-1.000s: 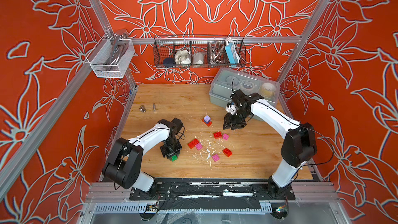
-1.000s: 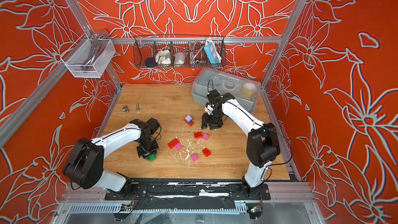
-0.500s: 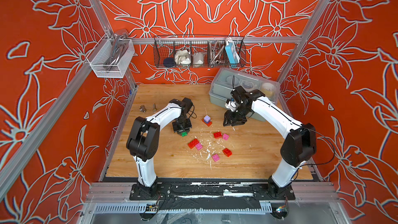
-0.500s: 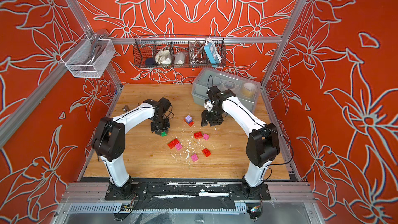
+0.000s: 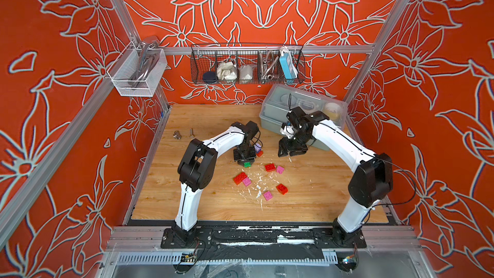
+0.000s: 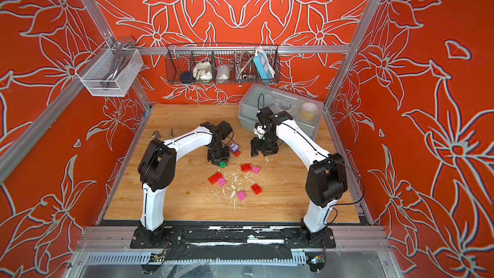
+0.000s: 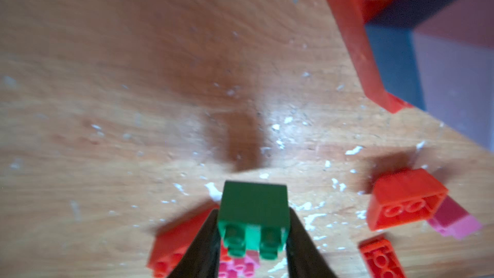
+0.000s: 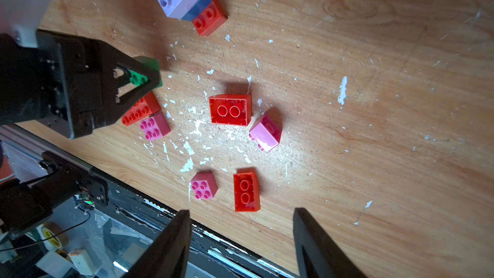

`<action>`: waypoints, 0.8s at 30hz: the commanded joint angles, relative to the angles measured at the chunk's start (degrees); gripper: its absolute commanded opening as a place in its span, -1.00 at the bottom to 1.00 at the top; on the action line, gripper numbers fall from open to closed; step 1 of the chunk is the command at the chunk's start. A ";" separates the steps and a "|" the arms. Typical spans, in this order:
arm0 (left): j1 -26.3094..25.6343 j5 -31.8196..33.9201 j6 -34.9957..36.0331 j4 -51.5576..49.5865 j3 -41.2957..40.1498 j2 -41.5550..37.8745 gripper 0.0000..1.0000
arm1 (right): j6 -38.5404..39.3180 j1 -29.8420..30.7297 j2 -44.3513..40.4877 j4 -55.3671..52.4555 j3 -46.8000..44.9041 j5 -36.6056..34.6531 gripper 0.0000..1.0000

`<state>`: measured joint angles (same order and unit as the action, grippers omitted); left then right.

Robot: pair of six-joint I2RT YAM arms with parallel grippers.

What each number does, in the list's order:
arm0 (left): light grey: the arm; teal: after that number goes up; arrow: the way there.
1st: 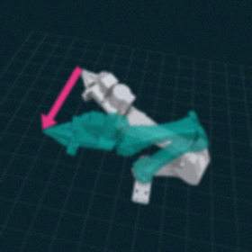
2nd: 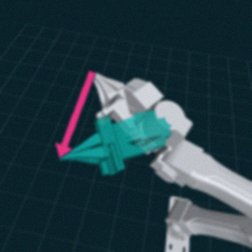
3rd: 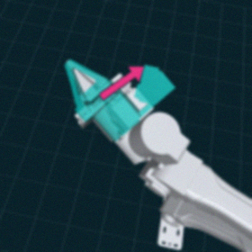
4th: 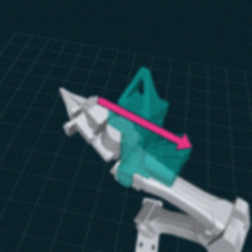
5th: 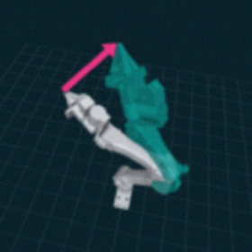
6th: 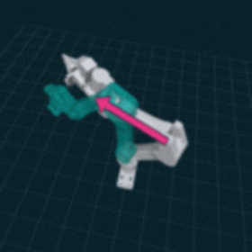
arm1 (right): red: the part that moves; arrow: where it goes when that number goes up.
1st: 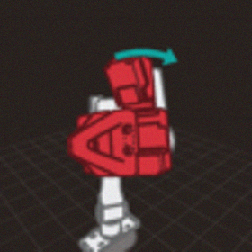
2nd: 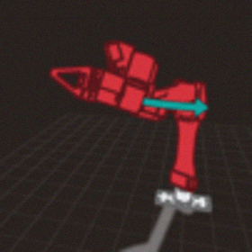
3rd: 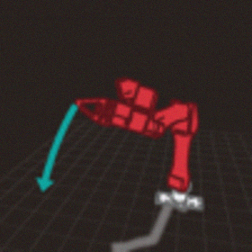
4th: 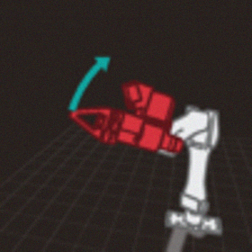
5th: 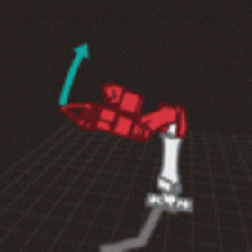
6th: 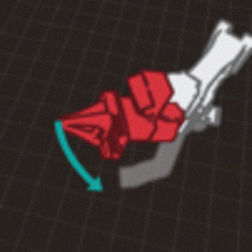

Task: Assemble the number 1 with lego
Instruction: Place the lego brick at the center of the board.

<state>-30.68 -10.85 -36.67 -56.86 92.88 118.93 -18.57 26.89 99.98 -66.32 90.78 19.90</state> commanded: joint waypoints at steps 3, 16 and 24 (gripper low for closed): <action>-0.26 -4.83 -1.53 -1.26 1.12 0.03 0.19 | 0.03 -0.26 -1.62 -1.18 -0.90 -3.75 0.41; 12.57 0.25 4.98 -0.54 -22.64 -27.94 0.05 | -19.32 9.24 3.96 8.86 1.97 -1.70 0.19; 15.67 -0.74 8.63 4.03 -33.25 -35.25 0.03 | -41.35 14.66 12.54 14.94 4.55 -2.82 0.16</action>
<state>-15.86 -11.64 -30.70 -54.72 60.80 85.06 -48.93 41.04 110.37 -53.56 93.73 18.46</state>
